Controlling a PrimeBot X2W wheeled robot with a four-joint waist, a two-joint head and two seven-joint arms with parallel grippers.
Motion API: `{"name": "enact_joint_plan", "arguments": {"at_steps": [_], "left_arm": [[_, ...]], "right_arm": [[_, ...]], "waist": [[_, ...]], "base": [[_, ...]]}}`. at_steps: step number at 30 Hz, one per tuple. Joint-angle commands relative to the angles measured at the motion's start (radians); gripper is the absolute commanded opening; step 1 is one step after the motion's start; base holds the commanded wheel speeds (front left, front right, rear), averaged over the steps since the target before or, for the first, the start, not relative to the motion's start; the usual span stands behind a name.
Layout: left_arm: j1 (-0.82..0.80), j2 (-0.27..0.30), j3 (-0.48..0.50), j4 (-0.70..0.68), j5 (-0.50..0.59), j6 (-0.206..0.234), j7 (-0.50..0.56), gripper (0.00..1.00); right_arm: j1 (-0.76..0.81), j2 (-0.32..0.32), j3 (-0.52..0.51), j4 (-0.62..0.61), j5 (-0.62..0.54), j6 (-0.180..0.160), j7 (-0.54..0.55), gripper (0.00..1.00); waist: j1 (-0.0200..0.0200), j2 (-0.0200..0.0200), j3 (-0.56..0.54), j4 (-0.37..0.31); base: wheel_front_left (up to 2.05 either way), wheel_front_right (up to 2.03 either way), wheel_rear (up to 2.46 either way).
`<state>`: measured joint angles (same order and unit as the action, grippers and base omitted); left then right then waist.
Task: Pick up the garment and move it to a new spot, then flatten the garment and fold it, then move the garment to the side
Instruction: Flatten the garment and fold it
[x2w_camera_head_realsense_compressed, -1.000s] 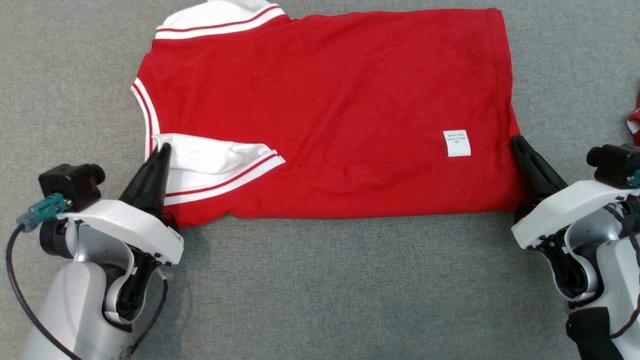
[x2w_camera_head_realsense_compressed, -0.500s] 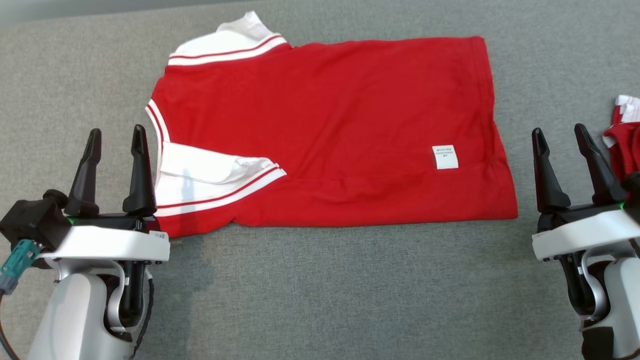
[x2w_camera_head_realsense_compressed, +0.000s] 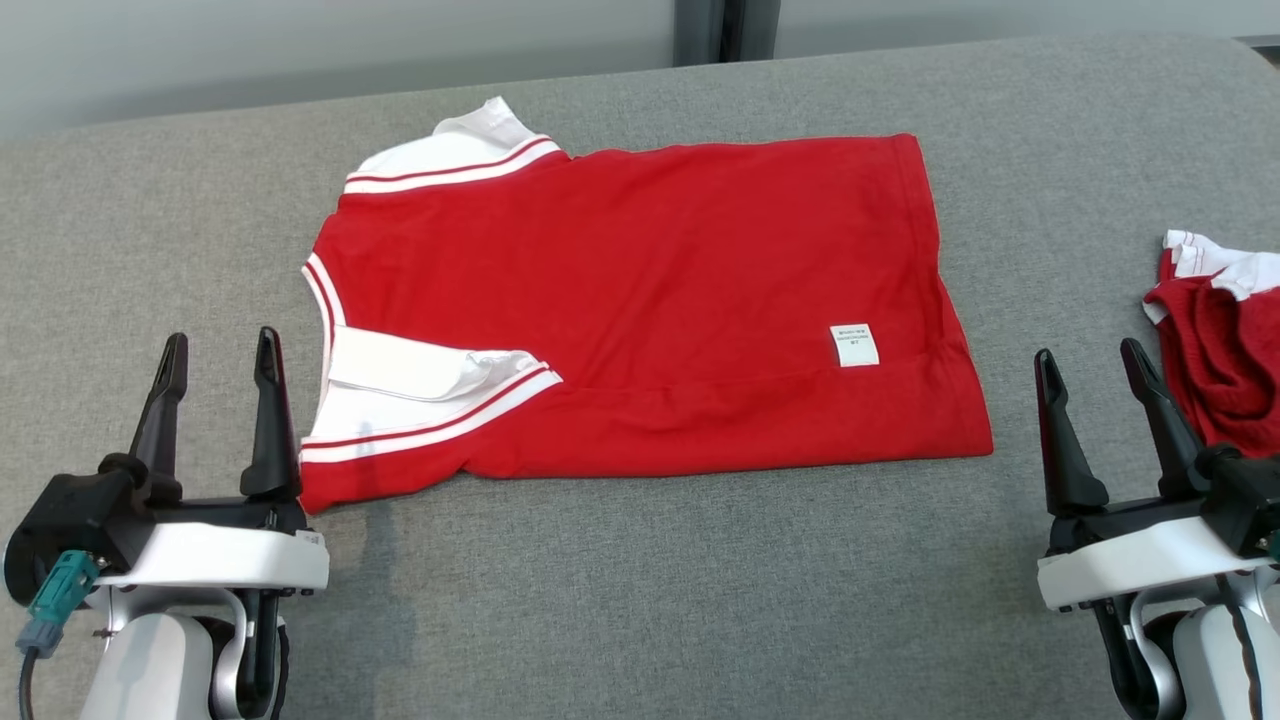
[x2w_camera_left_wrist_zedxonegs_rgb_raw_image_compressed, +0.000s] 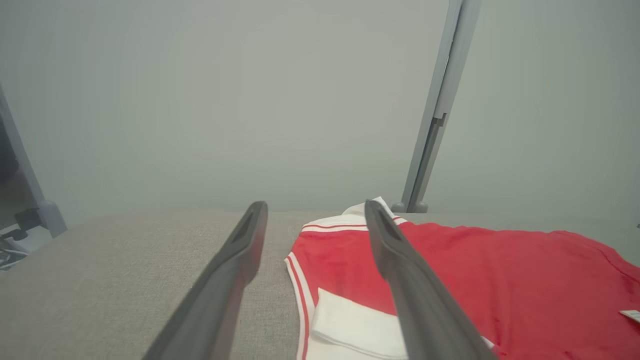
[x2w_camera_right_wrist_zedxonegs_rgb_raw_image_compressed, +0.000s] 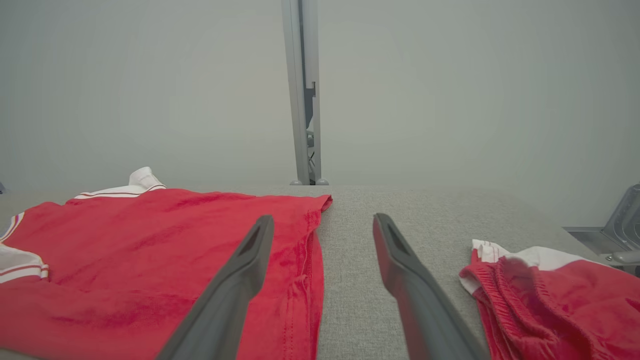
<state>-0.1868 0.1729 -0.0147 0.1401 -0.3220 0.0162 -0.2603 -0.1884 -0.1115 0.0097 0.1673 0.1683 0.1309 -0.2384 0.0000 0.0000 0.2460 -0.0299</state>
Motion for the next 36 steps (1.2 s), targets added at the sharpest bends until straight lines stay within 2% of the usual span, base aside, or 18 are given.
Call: {"name": "enact_joint_plan", "arguments": {"at_steps": [1,12,26,34,35,36], "left_arm": [[0.005,-0.001,0.008,0.003,0.012,-0.007,-0.004,1.0],[-0.025,-0.013,0.009,0.084,0.049,-0.05,-0.004,1.0],[-0.089,-0.056,-0.012,0.429,-0.01,-0.116,-0.002,1.0],[-0.14,-0.064,-0.039,0.57,-0.089,-0.14,0.063,1.0],[-0.142,-0.066,-0.045,0.588,-0.105,-0.142,0.084,1.0],[-0.142,-0.068,-0.054,0.603,-0.12,-0.145,0.107,1.0]], "right_arm": [[0.01,-0.002,-0.003,0.001,-0.002,0.0,-0.008,1.0],[-0.01,0.001,0.008,0.037,0.009,0.0,0.01,1.0],[-0.101,0.025,0.065,0.295,0.07,0.0,-0.001,1.0],[-0.15,0.023,0.096,0.381,0.117,0.0,0.006,1.0],[-0.154,0.024,0.103,0.391,0.126,0.0,0.01,0.92],[-0.16,0.022,0.111,0.398,0.129,0.0,0.014,0.63]], "waist": [[0.0,0.0,-0.003,0.0],[0.0,0.0,0.007,0.007],[0.0,0.0,0.082,0.009],[0.0,0.0,0.101,0.013],[0.0,0.0,0.102,0.013],[0.0,0.0,0.102,0.011]], "base": [[0.0,0.0,0.0],[0.0,0.0,0.0],[0.0,0.0,0.0],[0.0,0.0,0.0],[0.0,0.0,0.0],[0.0,0.0,0.0]]}}
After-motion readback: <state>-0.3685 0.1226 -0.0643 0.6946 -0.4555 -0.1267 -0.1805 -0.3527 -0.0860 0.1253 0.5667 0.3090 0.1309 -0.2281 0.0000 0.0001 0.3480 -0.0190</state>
